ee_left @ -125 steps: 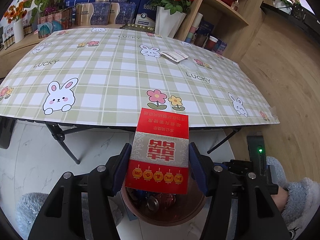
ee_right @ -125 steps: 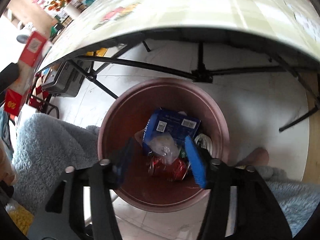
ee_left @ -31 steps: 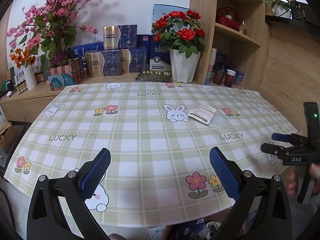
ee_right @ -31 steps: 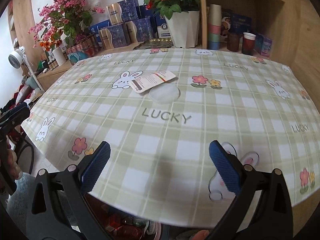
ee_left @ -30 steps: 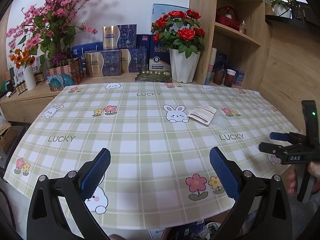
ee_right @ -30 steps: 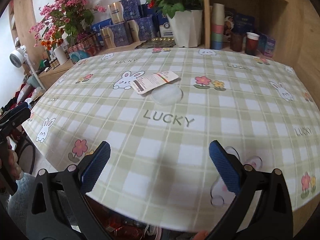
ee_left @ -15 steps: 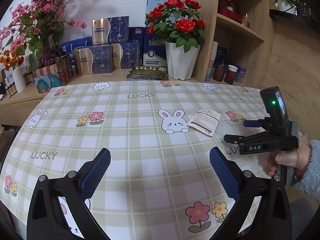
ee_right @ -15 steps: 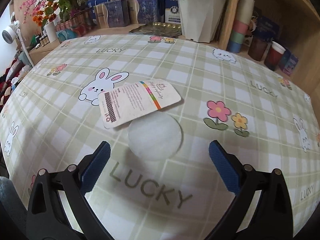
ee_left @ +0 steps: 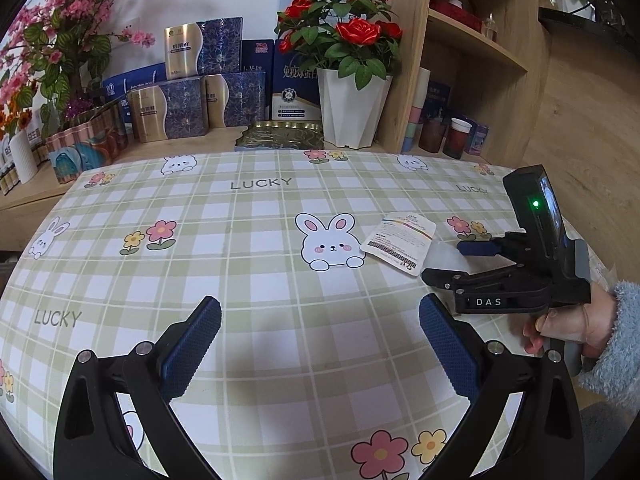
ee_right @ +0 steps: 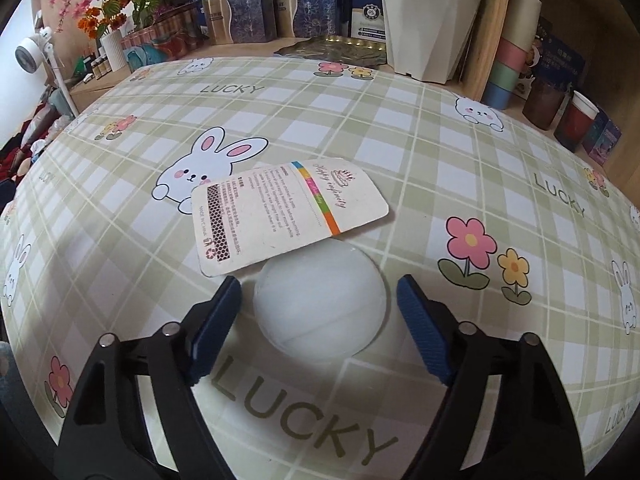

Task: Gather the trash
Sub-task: 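Grasp the clear round lid with the right tool while the left tool grasps the white card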

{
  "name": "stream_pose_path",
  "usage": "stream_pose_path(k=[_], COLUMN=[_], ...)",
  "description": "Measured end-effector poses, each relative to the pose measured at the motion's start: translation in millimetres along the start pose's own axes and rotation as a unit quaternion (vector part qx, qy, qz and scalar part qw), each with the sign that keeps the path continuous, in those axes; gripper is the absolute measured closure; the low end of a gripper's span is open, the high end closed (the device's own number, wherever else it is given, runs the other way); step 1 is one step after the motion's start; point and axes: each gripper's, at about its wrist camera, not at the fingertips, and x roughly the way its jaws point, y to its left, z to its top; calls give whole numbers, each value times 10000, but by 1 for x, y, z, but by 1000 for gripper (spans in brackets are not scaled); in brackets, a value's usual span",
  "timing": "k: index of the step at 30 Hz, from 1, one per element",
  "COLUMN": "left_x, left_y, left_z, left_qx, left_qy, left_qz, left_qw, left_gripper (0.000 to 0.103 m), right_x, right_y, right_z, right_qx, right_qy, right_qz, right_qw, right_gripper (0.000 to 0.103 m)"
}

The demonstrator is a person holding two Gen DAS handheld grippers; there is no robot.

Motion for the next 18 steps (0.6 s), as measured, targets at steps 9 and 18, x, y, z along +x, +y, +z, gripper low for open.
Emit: stream_pose_path(k=[9, 18], left_x=[20, 67], left_y=[-16, -51], left_z=[4, 29], left_qx=[-19, 596], left_qy=[168, 481], left_qz=[-207, -655], left_qw=[9996, 9949], left_gripper=[6, 6], right_x=[-26, -44], right_y=[-6, -59], right_z=[-13, -24], right_qx=[277, 1773], right_qy=[-683, -1235], right_qz=[-62, -178], right_qw=[9973, 9762], right_gripper=[36, 36])
